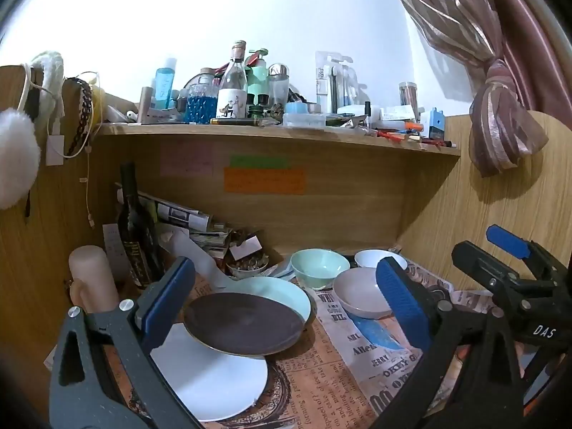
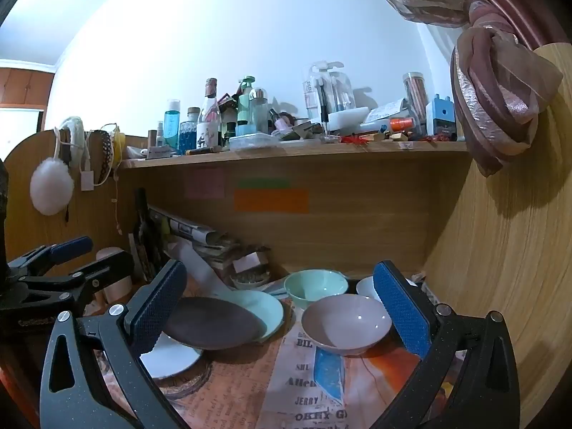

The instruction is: Organize plates and bowls

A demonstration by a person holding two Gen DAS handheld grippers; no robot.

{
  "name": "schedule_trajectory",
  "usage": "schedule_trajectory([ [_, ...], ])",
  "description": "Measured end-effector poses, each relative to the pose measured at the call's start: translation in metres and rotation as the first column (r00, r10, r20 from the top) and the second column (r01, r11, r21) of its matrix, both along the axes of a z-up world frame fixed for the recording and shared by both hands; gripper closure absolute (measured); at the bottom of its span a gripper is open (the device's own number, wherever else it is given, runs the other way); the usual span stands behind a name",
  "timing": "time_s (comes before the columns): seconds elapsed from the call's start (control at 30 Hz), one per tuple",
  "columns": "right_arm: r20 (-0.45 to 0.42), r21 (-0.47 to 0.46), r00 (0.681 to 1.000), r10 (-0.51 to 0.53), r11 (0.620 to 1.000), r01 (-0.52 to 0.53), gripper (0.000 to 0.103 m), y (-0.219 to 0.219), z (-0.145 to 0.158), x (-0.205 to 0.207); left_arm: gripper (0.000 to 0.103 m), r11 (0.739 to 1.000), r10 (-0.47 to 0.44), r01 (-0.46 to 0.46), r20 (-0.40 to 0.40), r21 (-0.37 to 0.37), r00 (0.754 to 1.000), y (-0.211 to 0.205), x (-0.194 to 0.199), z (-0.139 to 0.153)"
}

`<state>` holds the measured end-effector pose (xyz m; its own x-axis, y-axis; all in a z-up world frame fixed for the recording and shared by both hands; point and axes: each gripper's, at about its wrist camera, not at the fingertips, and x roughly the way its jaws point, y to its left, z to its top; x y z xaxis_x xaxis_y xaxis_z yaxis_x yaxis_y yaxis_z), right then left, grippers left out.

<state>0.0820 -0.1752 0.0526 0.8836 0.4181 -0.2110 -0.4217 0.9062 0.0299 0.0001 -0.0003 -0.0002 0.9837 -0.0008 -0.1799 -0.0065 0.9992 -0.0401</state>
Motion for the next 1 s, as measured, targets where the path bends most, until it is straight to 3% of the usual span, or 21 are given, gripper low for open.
schedule_trajectory([
  [0.2, 0.001, -0.008, 1.000, 0.006, 1.000, -0.006, 0.000, 0.0001, -0.0005, 0.0004, 0.000, 1.000, 0.002, -0.002, -0.025, -0.007, 1.000, -0.0035, -0.0002, 0.0079],
  [1.0, 0.012, -0.004, 1.000, 0.007, 1.000, -0.007, 0.000, 0.0056, 0.0025, -0.0015, 0.000, 1.000, -0.001, 0.001, -0.005, -0.012, 1.000, 0.0008, -0.0005, -0.0003],
])
